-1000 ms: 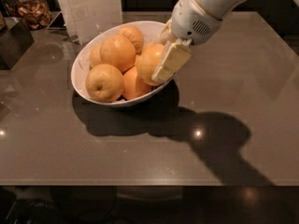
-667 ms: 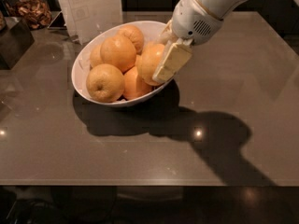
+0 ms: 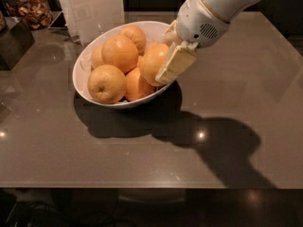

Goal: Pick orange from white bowl

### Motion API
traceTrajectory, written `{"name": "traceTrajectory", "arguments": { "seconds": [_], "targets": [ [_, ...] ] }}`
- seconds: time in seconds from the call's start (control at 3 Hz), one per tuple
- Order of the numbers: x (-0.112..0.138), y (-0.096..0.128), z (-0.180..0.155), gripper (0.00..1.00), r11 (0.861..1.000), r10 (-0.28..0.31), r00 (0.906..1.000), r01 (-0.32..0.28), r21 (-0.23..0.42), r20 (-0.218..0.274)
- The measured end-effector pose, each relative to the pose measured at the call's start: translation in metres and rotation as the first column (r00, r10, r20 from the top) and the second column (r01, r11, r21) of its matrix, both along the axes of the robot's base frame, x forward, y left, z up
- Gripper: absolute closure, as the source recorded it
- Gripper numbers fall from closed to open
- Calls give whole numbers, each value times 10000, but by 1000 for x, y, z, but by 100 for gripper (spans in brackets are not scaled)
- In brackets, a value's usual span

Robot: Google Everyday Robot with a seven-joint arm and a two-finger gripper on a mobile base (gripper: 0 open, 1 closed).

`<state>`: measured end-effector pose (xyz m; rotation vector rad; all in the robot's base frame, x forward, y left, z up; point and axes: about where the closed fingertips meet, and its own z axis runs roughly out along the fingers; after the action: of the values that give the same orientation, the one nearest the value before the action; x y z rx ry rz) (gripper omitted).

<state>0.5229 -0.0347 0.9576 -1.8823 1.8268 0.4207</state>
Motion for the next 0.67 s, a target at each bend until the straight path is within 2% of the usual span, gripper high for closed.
{"name": "traceTrajectory", "arguments": {
  "seconds": [0.33,0.67],
  "targets": [
    [-14,2,30,100,9955,516,9950,-580,745,858],
    [-32,-1,59,100,9782,979,9827,-1241,1665,1570]
  ]
}}
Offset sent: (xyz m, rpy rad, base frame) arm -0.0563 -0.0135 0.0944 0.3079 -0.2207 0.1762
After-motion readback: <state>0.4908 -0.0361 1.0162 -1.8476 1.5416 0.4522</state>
